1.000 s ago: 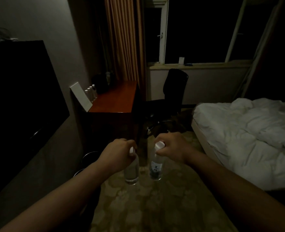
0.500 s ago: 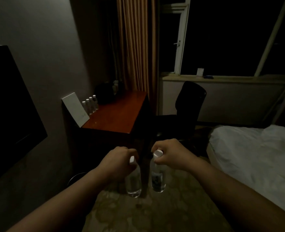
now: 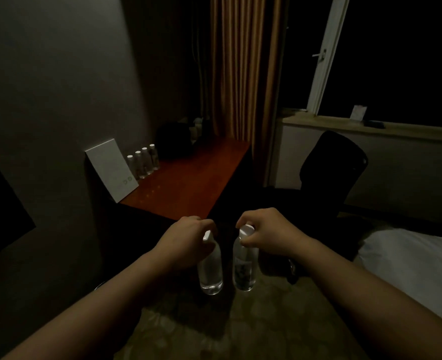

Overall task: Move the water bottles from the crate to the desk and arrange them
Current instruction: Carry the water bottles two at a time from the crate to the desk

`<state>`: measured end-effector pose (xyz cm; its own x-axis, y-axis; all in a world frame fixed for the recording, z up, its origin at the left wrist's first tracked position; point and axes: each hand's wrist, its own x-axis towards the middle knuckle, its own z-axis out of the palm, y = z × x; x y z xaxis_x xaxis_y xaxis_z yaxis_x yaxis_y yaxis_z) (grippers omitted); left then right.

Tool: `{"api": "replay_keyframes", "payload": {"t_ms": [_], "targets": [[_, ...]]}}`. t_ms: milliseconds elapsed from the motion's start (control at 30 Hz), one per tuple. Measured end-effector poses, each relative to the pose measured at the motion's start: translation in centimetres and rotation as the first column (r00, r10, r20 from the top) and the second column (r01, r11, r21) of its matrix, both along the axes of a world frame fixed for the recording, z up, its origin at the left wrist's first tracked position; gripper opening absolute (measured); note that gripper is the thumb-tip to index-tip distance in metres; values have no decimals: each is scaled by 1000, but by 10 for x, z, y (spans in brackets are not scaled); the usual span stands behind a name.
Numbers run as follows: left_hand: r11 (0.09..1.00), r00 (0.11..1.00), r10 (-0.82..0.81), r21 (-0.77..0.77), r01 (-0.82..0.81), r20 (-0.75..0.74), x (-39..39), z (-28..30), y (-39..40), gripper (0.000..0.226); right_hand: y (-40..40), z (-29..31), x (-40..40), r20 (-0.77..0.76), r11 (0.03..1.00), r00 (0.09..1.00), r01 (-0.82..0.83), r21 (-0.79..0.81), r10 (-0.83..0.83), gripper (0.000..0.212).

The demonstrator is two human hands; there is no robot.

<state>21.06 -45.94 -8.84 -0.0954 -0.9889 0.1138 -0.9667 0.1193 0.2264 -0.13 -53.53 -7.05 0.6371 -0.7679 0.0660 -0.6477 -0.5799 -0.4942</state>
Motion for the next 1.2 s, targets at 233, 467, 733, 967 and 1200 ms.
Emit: {"api": "replay_keyframes", "payload": {"t_ms": [233, 467, 733, 967, 1200], "targets": [[1000, 1000, 15, 12, -16, 18, 30, -9, -143, 32, -148, -2, 37, 3, 998, 998, -63, 9, 63, 32], [996, 996, 93, 5, -93, 3, 60, 8, -269, 33, -286, 12, 74, 7, 995, 995, -97, -20, 97, 32], [975, 975, 222, -14, -222, -8, 101, 9, -389, 31, -435, 2, 124, -74, 981, 978, -194, -3, 193, 38], [901, 901, 433, 5, -433, 31, 140, 0, -498, 29, -580, -13, 195, -110, 931, 924, -364, 35, 366, 39], [777, 777, 629, -9, -630, -21, 184, 1, -581, 28, -693, -8, 277, -138, 848, 840, -529, 9, 525, 44]]}}
